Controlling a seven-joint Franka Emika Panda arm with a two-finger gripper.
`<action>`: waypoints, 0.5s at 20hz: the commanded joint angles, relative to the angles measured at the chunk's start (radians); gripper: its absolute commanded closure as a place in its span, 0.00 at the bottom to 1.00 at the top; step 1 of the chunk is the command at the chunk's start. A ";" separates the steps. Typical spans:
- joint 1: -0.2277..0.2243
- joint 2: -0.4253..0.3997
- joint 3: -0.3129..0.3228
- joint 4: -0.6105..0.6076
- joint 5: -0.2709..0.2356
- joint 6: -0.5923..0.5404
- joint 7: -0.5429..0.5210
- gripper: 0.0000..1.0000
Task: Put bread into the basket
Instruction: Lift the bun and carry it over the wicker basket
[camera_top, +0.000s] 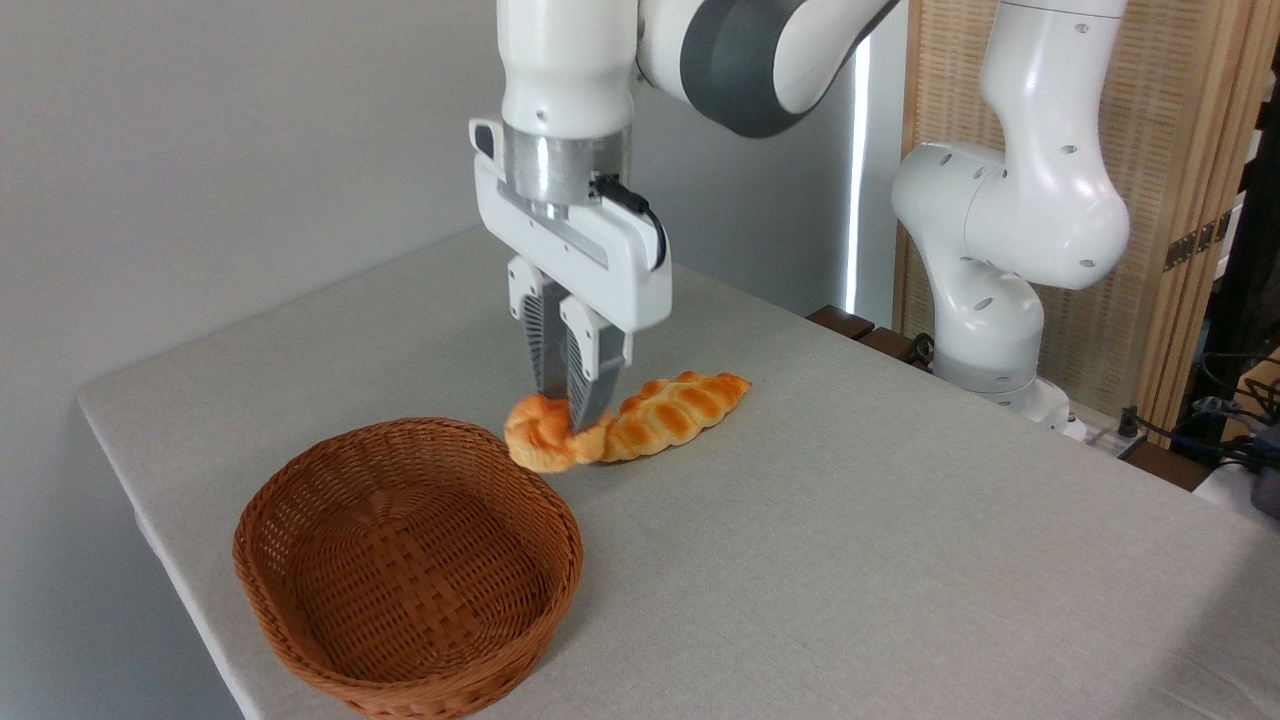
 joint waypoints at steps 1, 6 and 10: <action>-0.006 0.039 0.008 0.089 -0.057 -0.008 0.015 0.58; -0.011 0.126 0.006 0.205 -0.060 0.002 0.015 0.57; -0.023 0.231 -0.024 0.309 -0.064 0.003 0.003 0.56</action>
